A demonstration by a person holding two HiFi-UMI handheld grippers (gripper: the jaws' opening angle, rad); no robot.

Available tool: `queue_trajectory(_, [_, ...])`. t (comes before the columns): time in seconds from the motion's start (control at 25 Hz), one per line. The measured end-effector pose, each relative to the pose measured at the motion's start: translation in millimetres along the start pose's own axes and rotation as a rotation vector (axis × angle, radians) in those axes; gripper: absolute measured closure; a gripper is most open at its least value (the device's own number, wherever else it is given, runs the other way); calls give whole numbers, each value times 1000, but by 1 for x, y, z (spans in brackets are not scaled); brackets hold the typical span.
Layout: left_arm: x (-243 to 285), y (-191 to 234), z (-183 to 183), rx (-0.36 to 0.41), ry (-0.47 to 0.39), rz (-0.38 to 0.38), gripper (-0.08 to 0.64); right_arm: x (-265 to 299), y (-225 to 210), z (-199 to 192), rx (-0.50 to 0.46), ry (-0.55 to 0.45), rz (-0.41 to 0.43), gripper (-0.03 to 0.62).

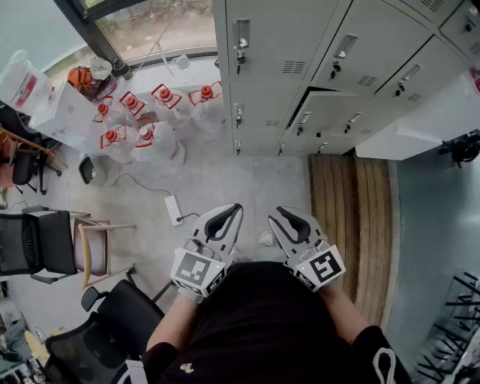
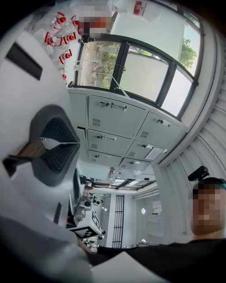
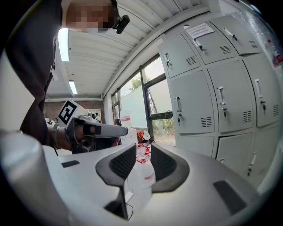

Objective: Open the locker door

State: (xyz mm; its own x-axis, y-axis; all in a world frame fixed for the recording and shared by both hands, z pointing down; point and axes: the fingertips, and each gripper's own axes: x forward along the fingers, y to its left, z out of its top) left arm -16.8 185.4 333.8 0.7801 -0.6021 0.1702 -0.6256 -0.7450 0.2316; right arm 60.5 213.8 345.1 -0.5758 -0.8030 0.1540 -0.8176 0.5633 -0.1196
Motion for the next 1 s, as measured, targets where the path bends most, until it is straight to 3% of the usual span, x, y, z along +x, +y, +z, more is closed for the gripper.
queue_trajectory(0.32, [28,-19,0,12,22,-2,537,-15,-29,-1,20,-4,2,479])
queue_trajectory(0.76, [63,-42,-10,26,50,39,537,-23,-65,0,103,-54,79,479])
queue_trajectory(1.0, [70,-32,-13,20,57,67,537,-8,-68,-5,129,-45,111,479])
